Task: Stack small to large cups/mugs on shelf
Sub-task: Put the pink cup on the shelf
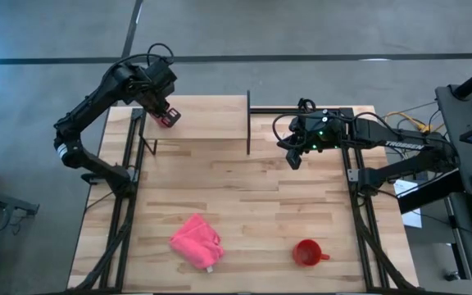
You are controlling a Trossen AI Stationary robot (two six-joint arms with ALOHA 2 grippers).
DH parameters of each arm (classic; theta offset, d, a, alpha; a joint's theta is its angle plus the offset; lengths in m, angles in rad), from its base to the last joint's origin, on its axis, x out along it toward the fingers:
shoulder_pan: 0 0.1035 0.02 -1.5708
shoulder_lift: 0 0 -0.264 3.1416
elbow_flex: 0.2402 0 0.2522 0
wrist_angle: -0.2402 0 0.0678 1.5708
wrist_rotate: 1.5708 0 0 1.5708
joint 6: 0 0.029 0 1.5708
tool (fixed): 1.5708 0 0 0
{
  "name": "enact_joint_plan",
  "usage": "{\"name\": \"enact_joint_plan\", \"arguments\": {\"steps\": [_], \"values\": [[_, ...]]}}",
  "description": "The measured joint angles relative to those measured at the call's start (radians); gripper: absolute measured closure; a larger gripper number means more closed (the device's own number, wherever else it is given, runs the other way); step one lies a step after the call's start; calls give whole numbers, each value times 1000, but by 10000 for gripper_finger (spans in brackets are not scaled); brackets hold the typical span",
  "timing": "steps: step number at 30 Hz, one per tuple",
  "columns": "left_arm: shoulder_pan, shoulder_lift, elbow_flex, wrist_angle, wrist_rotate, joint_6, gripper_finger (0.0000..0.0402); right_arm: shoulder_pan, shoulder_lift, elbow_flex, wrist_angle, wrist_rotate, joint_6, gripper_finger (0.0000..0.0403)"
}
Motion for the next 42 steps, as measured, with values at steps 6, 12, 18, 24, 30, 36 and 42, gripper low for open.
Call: {"name": "enact_joint_plan", "arguments": {"steps": [6, 12, 18, 24, 30, 36, 42], "values": [[0, 0, 0, 0, 0, 28, 402, 0, 0, 0, 0, 0, 0, 394], [0, 0, 1, 0, 1, 45, 401, 0, 0, 0, 0, 0, 0, 394], [0, 0, 1, 0, 1, 47, 401, 0, 0, 0, 0, 0, 3, 394], [0, 0, 1, 0, 1, 70, 401, 0, 0, 0, 0, 0, 3, 394], [0, 0, 0, 0, 1, 72, 401, 0, 0, 0, 0, 0, 3, 394], [0, 0, 0, 0, 1, 73, 378, 0, 0, 0, 0, 0, 3, 394], [0, 0, 0, 0, -6, 72, 326, 0, 0, 0, 0, 0, 3, 394]]}}
